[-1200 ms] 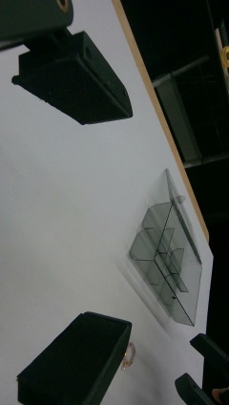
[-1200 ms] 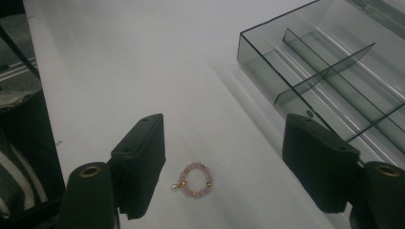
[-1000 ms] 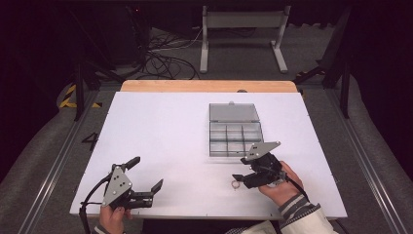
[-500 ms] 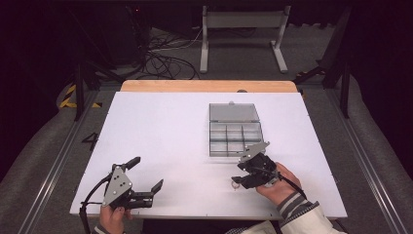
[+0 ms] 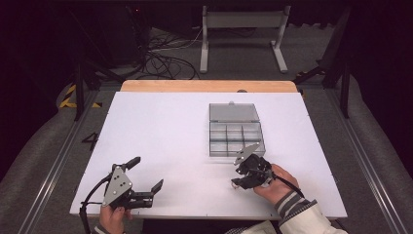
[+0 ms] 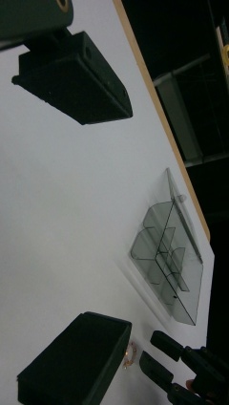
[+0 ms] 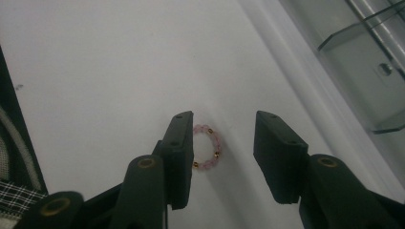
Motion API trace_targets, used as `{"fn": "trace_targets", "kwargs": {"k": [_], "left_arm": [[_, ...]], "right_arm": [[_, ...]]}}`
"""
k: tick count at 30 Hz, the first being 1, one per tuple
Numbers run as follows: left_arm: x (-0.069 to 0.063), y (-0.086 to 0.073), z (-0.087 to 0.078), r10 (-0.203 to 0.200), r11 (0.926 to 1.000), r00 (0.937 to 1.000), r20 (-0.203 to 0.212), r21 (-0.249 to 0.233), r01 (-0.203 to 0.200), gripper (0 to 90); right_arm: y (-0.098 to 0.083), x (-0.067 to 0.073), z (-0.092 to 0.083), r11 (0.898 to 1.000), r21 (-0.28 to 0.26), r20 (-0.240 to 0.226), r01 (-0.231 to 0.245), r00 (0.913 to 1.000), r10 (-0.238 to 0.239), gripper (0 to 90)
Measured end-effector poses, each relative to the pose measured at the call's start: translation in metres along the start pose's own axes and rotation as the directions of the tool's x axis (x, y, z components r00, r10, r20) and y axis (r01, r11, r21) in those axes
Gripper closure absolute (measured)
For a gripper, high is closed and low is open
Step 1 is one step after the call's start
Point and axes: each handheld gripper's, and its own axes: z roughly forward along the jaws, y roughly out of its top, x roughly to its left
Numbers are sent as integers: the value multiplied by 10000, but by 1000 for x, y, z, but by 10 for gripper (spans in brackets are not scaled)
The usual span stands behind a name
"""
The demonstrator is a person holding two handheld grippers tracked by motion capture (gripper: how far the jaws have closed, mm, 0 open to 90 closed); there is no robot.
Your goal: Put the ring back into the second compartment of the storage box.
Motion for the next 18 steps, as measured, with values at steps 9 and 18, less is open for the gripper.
{"fn": "trace_targets", "kwargs": {"k": [9, 18], "left_arm": [[0, 0, 0, 56, 10000, 10000, -2, 2, -56, 43], [1, 0, 0, 54, 10000, 10000, -7, 5, -54, 43]], "right_arm": [[3, 0, 7, 9989, 450, 7, 133, 9999, -134, 651], [4, 1, 11, 9979, 604, 10, 227, 9997, -228, 732]]}}
